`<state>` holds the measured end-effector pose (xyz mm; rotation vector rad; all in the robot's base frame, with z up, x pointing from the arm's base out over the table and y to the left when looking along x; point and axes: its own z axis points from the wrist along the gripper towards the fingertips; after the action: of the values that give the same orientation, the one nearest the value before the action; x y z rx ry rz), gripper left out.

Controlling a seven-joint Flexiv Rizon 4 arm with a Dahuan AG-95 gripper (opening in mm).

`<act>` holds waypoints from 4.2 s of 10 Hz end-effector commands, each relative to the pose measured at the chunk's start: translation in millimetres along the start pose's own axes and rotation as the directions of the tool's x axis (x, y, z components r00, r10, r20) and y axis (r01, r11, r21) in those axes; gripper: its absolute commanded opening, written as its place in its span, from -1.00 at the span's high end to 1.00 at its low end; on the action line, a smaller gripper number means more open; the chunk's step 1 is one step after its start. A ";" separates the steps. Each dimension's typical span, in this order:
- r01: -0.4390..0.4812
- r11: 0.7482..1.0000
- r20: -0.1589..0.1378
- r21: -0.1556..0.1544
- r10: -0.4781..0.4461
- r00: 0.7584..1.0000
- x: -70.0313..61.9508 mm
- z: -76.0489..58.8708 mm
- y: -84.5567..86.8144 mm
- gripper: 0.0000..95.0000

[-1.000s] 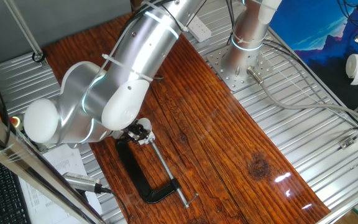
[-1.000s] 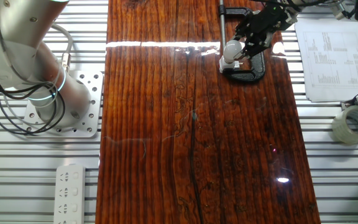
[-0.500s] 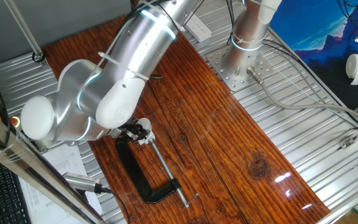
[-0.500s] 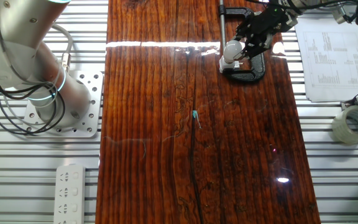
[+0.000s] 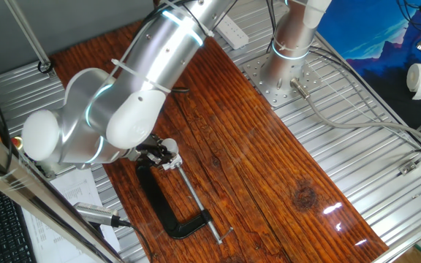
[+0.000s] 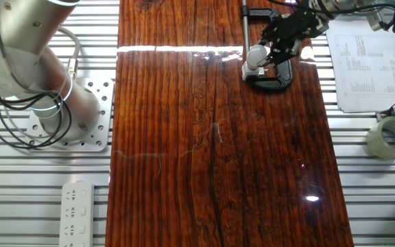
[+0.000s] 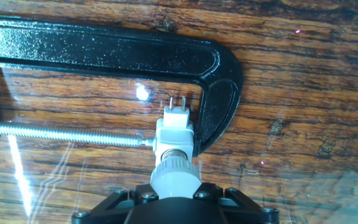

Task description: Install the light bulb by rotating it

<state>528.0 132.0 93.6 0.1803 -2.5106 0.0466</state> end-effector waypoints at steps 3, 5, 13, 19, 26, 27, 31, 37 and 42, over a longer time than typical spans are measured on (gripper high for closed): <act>-0.009 1.000 0.001 -0.024 0.009 1.000 -1.1 0.8 0.9 0.20; -0.010 1.000 0.000 -0.024 0.010 1.000 -1.1 0.8 0.9 0.20; -0.061 0.997 -0.010 -0.052 0.060 0.998 -1.0 0.7 0.4 0.20; -0.088 0.992 -0.012 -0.085 0.087 0.996 -0.2 0.1 -1.2 0.20; -0.144 0.980 -0.008 -0.140 0.144 0.990 -0.7 -0.7 1.2 -0.20; -0.145 0.979 -0.007 -0.140 0.145 0.989 -0.8 -0.8 1.4 -0.20; -0.141 0.982 0.010 -0.127 0.144 0.990 -0.8 -1.1 1.7 -0.20; 0.020 0.999 0.156 -0.048 -0.013 0.988 4.9 -5.6 4.0 -0.20; 0.170 0.981 0.296 0.098 -0.192 0.936 12.6 -11.0 3.0 -0.20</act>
<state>524.2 136.7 107.2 0.3857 -2.7532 0.0100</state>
